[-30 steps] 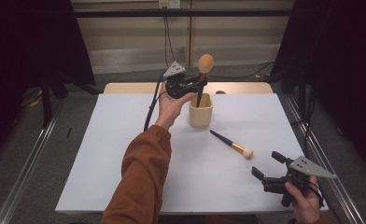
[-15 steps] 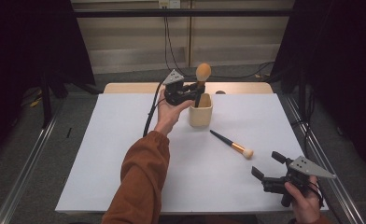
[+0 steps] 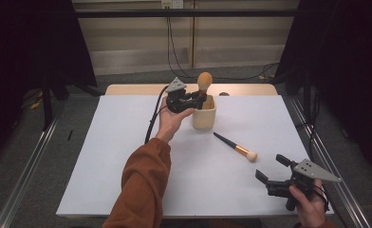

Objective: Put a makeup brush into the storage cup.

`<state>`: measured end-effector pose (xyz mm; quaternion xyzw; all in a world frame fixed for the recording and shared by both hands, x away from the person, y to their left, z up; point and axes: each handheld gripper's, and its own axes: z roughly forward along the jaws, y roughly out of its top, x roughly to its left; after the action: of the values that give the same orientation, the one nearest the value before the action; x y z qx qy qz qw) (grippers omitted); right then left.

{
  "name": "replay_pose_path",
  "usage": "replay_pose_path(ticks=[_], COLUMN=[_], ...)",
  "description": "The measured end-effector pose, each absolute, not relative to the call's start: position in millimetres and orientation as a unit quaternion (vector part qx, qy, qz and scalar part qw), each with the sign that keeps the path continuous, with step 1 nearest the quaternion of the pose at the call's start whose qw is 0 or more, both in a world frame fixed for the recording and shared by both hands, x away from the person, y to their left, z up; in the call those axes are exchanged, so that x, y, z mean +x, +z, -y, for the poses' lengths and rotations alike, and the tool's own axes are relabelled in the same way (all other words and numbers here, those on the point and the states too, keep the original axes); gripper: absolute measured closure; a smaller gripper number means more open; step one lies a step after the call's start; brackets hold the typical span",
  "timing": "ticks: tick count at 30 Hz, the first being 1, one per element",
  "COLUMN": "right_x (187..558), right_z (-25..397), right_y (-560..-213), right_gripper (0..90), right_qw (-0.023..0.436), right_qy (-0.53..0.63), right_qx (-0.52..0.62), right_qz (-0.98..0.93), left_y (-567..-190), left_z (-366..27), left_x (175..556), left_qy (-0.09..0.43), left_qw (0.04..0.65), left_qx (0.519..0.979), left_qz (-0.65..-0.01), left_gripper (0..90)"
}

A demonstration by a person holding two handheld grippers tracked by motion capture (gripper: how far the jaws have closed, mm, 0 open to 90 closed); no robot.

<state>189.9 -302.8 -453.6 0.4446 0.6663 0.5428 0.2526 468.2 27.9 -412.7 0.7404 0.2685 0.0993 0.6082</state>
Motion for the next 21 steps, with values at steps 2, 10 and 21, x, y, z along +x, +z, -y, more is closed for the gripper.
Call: replay_pose_path(ticks=[2,10,21], right_x=[189.9,189.5,187.5], right_z=[302.8,302.8,302.9], right_y=[-453.6,-453.5,-453.0], right_gripper=[0.0,0.0,0.0], right_qw=[0.252,0.251,0.253], right_qy=[0.543,0.544,0.544], right_qx=[0.444,0.445,0.443], right_qz=[-0.666,-0.666,-0.667], left_y=[-415.2,-419.0,-422.4], left_z=[-28.5,-27.4,-25.7], left_x=[468.1,467.5,466.3], left_qy=[0.099,0.1,0.095], left_qw=[0.606,0.594,0.579], left_qx=[0.741,0.75,0.761], left_qz=[-0.271,-0.272,-0.278], left_gripper=[67.4,67.3,66.7])
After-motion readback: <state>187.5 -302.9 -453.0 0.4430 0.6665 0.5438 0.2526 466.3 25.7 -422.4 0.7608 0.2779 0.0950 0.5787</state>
